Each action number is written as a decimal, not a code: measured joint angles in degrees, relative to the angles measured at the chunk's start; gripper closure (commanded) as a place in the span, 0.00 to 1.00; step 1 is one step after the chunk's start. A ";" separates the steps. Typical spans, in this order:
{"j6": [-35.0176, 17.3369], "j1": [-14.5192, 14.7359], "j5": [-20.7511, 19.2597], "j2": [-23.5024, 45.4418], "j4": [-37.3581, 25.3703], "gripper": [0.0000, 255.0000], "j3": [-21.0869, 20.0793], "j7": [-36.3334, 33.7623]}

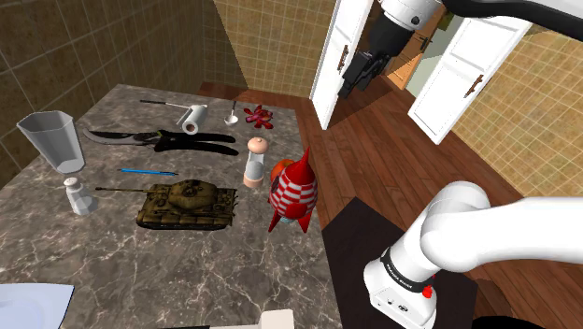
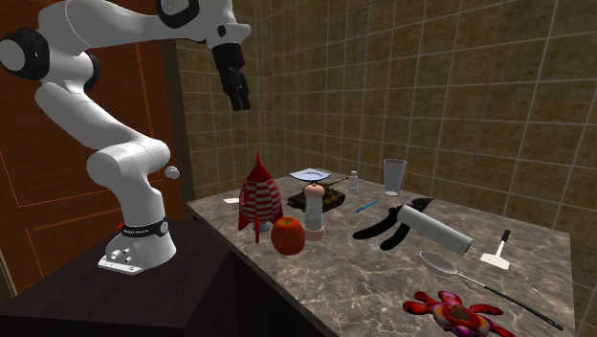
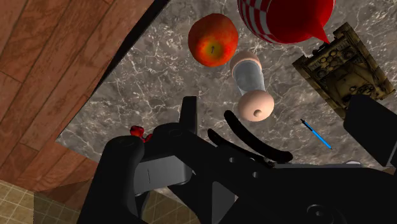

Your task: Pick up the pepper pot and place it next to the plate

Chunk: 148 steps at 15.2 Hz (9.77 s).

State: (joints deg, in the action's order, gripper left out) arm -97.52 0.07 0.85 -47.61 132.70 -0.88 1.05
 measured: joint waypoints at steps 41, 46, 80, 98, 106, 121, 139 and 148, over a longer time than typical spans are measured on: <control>-29.09 2.50 7.62 48.51 -6.54 1.00 -2.52 -3.08; -29.09 2.51 7.62 48.49 -6.52 1.00 -2.53 -3.10; -6.62 2.12 6.49 42.19 -22.77 1.00 -2.10 -5.54; 7.42 2.04 6.20 43.41 -38.11 1.00 -1.96 -7.12; 4.19 5.59 6.69 41.83 -34.20 1.00 -6.24 -14.48; -6.23 14.97 5.76 46.67 -30.96 1.00 -17.58 -34.19; -10.36 31.27 -6.32 70.43 -50.53 1.00 -25.23 -58.78; -10.89 37.86 -10.64 80.34 -59.58 1.00 -24.74 -64.12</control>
State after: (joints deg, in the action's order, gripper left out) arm -108.42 37.92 -9.80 32.74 73.12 -25.62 -63.07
